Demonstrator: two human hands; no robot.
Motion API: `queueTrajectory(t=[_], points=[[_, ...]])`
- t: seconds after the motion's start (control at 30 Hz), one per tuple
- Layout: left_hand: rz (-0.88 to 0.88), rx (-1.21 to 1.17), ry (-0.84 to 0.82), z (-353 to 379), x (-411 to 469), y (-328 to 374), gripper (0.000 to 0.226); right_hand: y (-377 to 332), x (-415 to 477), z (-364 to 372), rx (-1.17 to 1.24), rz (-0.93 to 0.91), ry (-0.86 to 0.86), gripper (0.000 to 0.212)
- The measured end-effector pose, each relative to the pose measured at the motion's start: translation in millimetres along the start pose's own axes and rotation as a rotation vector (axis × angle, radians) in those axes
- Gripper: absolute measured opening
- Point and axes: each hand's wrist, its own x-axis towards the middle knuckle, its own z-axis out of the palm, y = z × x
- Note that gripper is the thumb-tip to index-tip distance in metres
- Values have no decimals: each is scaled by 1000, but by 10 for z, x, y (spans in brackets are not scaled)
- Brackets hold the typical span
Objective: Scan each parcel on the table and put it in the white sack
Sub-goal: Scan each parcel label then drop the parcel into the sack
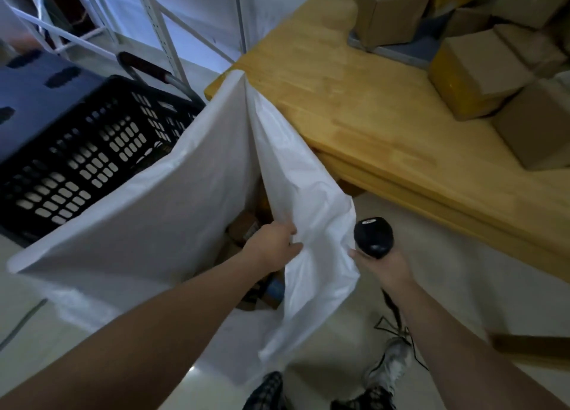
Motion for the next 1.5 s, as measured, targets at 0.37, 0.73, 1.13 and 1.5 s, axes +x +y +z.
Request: queueTrajectory(t=[0.37, 0.73, 1.13, 1.5], points=[[-119, 43, 8, -61, -609, -186, 35, -84, -203, 369, 125, 66, 77, 18], [-128, 2, 81, -526, -952, 164, 30, -1011, -875, -438, 86, -298, 102, 40], [56, 49, 184, -1215, -637, 1379, 43, -1340, -913, -1314, 1, -170, 47, 10], [298, 140, 296, -1789, 290, 3621, 47, -1913, -452, -3200, 142, -300, 191, 11]])
